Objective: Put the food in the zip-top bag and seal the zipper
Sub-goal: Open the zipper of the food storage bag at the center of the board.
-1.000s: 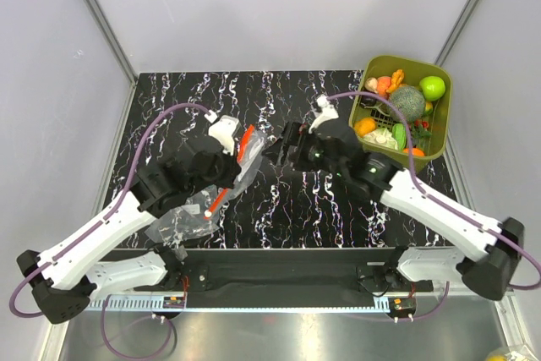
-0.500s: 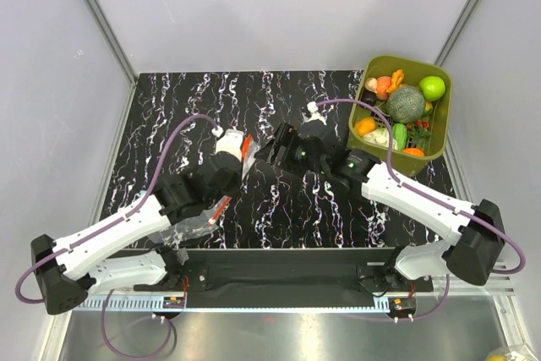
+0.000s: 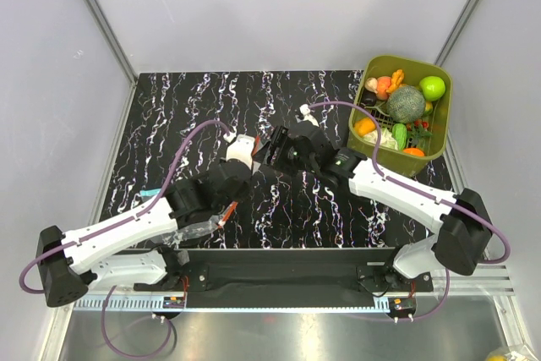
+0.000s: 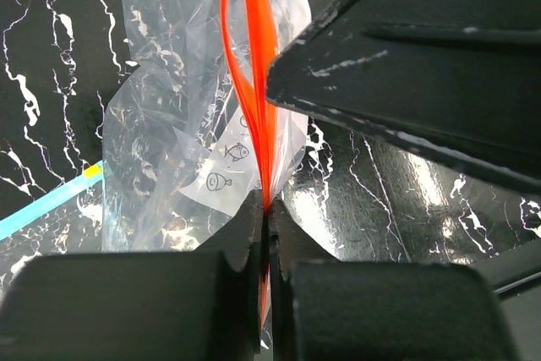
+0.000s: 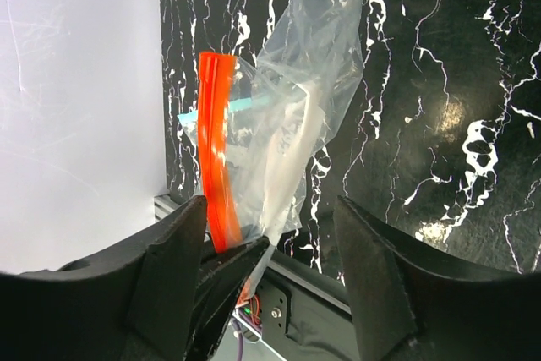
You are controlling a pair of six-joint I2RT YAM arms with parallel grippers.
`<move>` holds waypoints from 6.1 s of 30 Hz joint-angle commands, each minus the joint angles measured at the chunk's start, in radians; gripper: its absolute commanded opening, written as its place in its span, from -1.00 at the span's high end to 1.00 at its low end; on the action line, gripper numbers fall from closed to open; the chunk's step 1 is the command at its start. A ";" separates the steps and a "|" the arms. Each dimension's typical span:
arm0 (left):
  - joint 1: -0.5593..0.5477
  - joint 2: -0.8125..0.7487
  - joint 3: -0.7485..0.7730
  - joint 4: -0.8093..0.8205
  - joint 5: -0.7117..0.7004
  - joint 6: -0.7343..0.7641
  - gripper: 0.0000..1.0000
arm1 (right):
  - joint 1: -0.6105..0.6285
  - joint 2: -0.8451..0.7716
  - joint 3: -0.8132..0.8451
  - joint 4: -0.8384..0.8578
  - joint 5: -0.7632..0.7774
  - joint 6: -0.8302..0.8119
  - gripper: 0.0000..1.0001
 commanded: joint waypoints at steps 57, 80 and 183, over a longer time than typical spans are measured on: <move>0.091 0.057 0.071 0.032 0.384 -0.032 0.00 | 0.009 -0.240 -0.355 0.378 -0.050 -0.131 1.00; 0.131 0.040 0.020 0.036 0.312 -0.103 0.22 | 0.011 -0.253 -0.360 0.369 -0.045 -0.138 1.00; -0.004 0.253 0.247 -0.045 -0.046 -0.127 0.10 | 0.082 -0.125 -0.226 0.132 0.217 -0.005 1.00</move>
